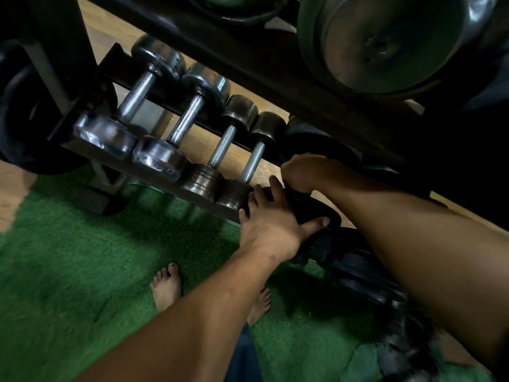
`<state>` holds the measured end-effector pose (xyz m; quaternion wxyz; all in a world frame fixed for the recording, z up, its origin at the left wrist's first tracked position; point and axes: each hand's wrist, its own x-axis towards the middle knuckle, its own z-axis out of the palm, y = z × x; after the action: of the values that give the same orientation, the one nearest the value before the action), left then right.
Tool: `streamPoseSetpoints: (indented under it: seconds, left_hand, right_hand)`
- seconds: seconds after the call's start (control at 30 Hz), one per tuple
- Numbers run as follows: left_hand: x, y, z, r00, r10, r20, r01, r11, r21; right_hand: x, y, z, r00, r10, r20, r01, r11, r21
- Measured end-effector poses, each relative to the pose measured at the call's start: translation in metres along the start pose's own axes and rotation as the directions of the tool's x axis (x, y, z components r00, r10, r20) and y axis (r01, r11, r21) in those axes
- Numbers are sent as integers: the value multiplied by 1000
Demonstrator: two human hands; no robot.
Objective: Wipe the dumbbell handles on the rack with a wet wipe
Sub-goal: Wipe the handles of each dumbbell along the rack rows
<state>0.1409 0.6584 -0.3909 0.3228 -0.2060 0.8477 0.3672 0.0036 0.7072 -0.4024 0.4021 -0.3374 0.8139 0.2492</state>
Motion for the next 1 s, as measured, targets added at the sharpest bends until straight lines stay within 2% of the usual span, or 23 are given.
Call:
streamPoseSetpoints:
  seconds: [0.07, 0.13, 0.2, 0.3, 0.37, 0.43, 0.5, 0.57, 0.63, 0.7, 0.77, 0.83, 0.93, 1.0]
  left_hand:
    - [0, -1, 0, 1000, 2, 0, -2, 1000, -7]
    - [0, -1, 0, 1000, 8, 0, -8, 1000, -13]
    - [-1, -2, 1, 1000, 15, -6, -15, 1000, -21]
    - [-1, -2, 0, 1000, 17, -26, -18, 1000, -21]
    - [-2, -1, -1, 1000, 16, -22, -16, 1000, -14]
    - [-3, -1, -2, 1000, 10, -4, -10, 1000, -5]
    - [-3, 0, -3, 1000, 5, 15, -5, 1000, 2]
    - [-1, -1, -3, 1000, 3, 13, -3, 1000, 8]
    - [-1, -1, -2, 1000, 1, 4, -1, 1000, 10]
    - [0, 0, -2, 1000, -5, 7, 5, 1000, 5]
    - [-1, 0, -3, 1000, -9, 17, 9, 1000, -2]
    - [-1, 0, -3, 1000, -3, 16, 3, 1000, 3]
    - [0, -2, -2, 1000, -5, 4, 5, 1000, 6]
    - [0, -2, -2, 1000, -8, 6, 8, 1000, 12]
  right_hand:
    - [1, 2, 0, 992, -43, 120, 35, 997, 72]
    - [3, 6, -1, 989, -36, 143, 9, 984, 181]
    - [1, 11, 3, 994, -53, 100, 20, 951, 310]
    - [-17, 27, 21, 995, -57, -81, 92, 828, 552]
    - [-38, 39, 36, 983, 12, -185, 141, 600, 787]
    - [-54, 49, 55, 955, 190, -227, 158, 321, 934]
    - [-62, 55, 72, 910, 389, -146, 100, 135, 986]
    - [-60, 57, 87, 874, 485, -46, 60, -14, 998]
    - [-51, 57, 95, 884, 465, 58, 3, -128, 992]
    - [-40, 56, 101, 937, 324, 134, -61, -227, 972]
    - [-30, 55, 108, 974, 171, 147, -100, -255, 962]
    - [-25, 53, 115, 987, 87, 136, -118, -191, 974]
    - [-23, 54, 117, 990, 40, 135, -131, -98, 987]
    - [-22, 56, 115, 989, 10, 145, -143, -119, 982]
